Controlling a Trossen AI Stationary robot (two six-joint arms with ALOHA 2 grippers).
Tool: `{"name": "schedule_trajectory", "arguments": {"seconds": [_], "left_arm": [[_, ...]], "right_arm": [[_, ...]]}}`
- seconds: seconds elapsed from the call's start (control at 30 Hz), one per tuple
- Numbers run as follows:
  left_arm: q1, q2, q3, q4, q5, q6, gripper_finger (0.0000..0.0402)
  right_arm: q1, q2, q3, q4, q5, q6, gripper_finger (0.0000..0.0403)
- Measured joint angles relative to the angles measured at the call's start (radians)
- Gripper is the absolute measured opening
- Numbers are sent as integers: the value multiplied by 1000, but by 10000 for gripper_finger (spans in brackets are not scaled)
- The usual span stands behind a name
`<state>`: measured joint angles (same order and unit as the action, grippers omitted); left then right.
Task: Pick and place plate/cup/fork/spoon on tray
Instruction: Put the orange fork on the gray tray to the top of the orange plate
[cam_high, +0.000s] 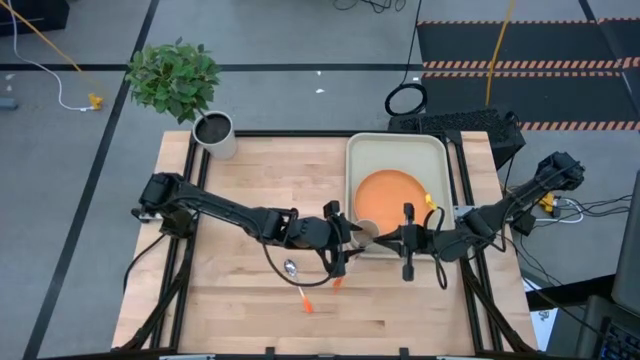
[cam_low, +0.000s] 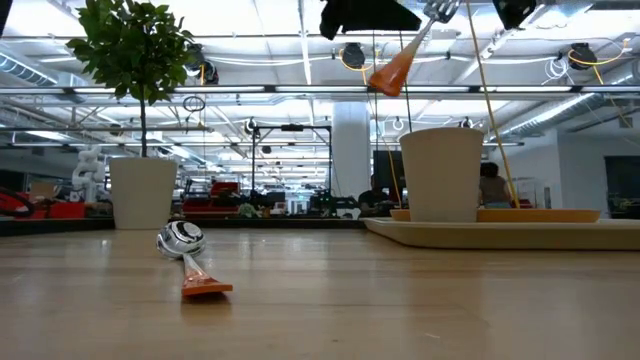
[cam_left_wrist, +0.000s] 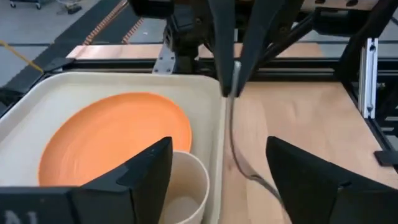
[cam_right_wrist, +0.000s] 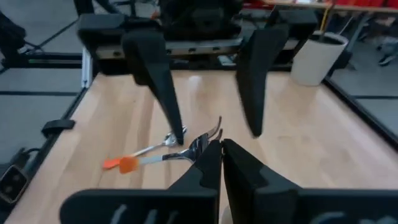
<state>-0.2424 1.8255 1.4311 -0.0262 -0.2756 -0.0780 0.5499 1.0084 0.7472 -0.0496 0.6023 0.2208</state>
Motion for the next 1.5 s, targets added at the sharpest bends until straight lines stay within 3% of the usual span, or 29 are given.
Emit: {"name": "schedule_trajectory", "arguments": {"seconds": [0.27,0.67,0.87,1.07,1.23,1.3,1.4,1.5], "left_arm": [[11,12,1,70,3,-10,182],[28,11,1,77,6,14,15],[26,4,1,69,3,79,8],[28,-59,1,-9,-27,106,5],[6,-107,1,-52,-158,119,5],[-10,-104,1,-37,-217,133,4],[-35,-98,0,40,-289,153,4],[-59,-84,2,116,-367,182,3]], "right_arm": [[0,0,2,31,79,-47,0],[0,54,2,99,119,-87,0],[23,73,2,159,161,-149,13],[91,73,2,187,321,-197,79],[107,73,2,203,350,-183,137],[105,80,0,221,296,-172,159],[98,114,-24,366,257,-75,190],[95,142,-27,431,263,-108,216]]}}
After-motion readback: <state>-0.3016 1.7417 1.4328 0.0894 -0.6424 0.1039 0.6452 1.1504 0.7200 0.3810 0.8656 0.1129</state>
